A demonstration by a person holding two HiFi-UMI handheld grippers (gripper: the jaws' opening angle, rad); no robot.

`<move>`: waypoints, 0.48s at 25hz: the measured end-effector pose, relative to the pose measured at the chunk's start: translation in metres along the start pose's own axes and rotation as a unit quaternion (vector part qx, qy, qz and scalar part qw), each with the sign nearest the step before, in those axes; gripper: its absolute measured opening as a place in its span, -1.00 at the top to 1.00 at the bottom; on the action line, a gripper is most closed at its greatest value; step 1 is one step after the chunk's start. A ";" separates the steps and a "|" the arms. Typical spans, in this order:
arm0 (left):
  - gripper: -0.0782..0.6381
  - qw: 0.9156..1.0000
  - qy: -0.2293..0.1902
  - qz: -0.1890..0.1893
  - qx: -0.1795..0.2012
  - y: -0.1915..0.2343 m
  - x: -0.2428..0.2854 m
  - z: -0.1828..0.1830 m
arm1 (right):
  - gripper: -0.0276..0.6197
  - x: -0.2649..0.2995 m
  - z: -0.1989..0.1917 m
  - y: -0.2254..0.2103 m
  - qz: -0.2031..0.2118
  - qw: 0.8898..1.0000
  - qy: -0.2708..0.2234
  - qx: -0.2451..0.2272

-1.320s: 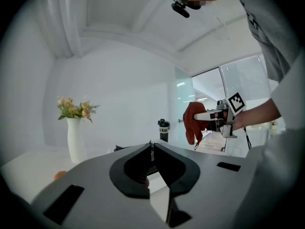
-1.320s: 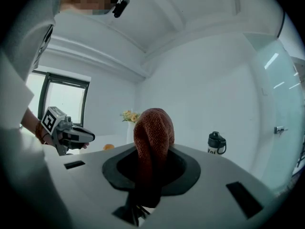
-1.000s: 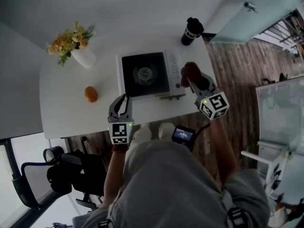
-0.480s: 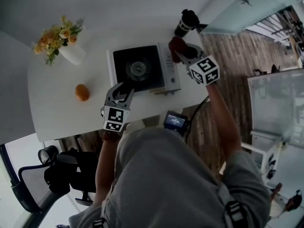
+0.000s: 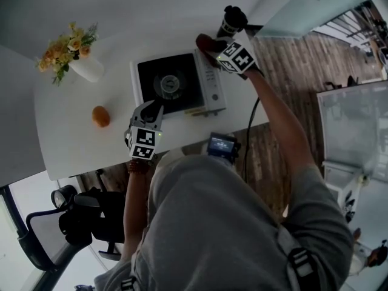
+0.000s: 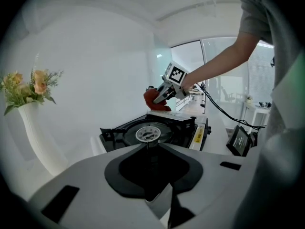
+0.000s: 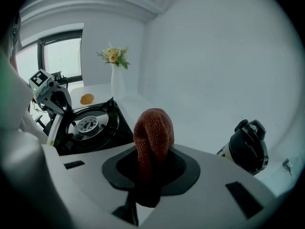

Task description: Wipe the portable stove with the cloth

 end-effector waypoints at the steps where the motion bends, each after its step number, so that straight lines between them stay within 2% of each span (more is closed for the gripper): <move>1: 0.51 1.000 0.004 -0.001 0.003 0.000 0.001 -0.001 | 0.64 0.006 0.000 -0.001 0.001 1.000 0.004 -0.001; 4: 0.58 1.000 0.004 -0.008 -0.011 0.004 0.002 0.000 | 0.64 0.020 -0.004 0.000 0.008 1.000 0.016 0.002; 6: 0.66 1.000 0.004 -0.003 -0.017 0.007 0.002 0.000 | 0.65 0.027 -0.010 0.003 0.016 0.999 0.020 0.022; 9: 0.69 1.000 0.007 0.018 -0.004 0.007 0.001 0.000 | 0.65 0.032 -0.014 0.005 0.023 0.997 0.010 0.074; 12: 0.69 0.999 0.009 0.035 0.009 0.004 0.001 0.000 | 0.66 0.031 -0.017 0.005 0.023 0.996 0.015 0.088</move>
Point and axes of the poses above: the fingertips, and each gripper's own axes: x forward along the fingers, y to its left, z out of its top, the point moved 3 cm from there along -x, backward along the fingers, and after that the axes turned 5 degrees about x, right-handed, at the moved point
